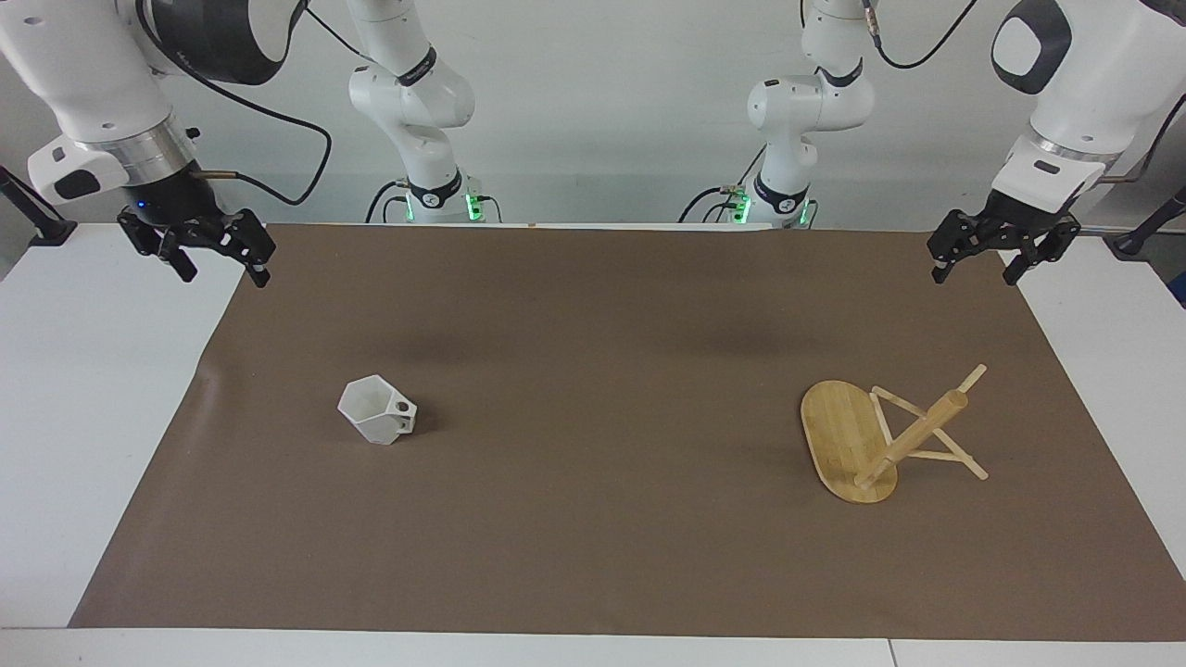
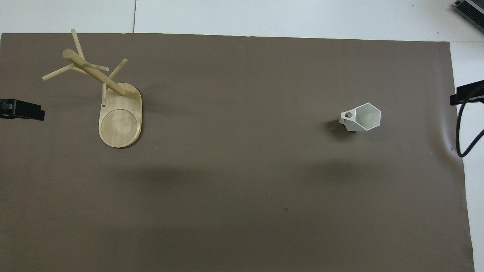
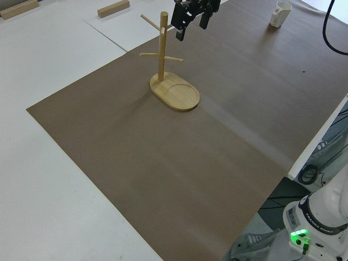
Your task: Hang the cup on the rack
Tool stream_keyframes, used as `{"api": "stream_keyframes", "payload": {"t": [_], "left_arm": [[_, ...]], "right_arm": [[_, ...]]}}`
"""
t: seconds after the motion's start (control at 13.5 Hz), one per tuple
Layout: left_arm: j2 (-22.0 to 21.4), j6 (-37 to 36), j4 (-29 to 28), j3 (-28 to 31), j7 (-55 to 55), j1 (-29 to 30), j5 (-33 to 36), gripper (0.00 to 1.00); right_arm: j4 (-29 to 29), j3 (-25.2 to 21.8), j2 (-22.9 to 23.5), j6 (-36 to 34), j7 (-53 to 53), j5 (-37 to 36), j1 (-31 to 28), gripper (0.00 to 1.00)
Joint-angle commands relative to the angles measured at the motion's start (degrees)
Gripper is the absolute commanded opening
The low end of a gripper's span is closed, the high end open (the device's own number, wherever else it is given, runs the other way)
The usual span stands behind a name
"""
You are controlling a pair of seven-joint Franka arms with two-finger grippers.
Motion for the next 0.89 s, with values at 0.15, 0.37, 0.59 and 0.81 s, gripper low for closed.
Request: {"api": "stream_keyframes", "payload": {"t": [0.15, 0.37, 0.59, 0.81], "left_arm": [[-1.7, 0.9, -2.1, -0.4, 0.8, 0.6, 0.7, 1.00], [-1.7, 0.9, -2.1, -0.4, 0.8, 0.6, 0.7, 1.00], [-1.7, 0.9, -2.1, -0.4, 0.8, 0.6, 0.7, 1.00], [-1.7, 0.9, -2.1, -0.4, 0.8, 0.6, 0.7, 1.00]], "right_arm": [[-2.5, -0.1, -1.7, 1.4, -2.0, 1.4, -0.4, 1.00], [-6.0, -0.1, -2.1, 6.0, -4.9, 1.1, -0.4, 1.00], [-12.4, 0.0, -1.6, 13.9, -4.8, 1.4, -0.4, 1.00], [-15.8, 0.5, 1.5, 21.0, -3.6, 1.5, 0.2, 1.00]]}}
